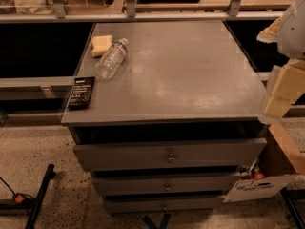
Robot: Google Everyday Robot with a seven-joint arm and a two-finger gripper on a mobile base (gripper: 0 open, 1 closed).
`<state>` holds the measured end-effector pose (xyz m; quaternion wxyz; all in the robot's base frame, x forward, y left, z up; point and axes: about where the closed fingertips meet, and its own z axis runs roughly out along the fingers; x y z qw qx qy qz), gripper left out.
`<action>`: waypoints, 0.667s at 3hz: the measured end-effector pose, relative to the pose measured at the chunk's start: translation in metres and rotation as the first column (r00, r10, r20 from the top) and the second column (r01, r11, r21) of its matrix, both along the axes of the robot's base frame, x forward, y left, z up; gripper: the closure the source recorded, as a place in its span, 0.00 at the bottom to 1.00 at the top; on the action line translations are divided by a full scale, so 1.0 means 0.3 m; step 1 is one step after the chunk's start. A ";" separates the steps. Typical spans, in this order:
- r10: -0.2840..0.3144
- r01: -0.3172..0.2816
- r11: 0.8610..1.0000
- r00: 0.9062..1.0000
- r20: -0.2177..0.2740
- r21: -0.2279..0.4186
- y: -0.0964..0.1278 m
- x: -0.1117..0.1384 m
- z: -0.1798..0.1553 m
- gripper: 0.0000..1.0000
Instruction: Pick water bottle
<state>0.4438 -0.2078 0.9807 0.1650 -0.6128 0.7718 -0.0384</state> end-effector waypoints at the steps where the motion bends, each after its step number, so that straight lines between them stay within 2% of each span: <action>1: 0.156 -0.157 0.987 0.986 0.058 0.016 0.146 0.081 0.024 0.00; 2: 0.404 -0.403 0.915 0.907 0.124 -0.030 0.359 0.187 0.053 0.00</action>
Offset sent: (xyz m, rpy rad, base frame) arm 0.0934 0.1881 0.0225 -0.0376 -0.2018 0.7411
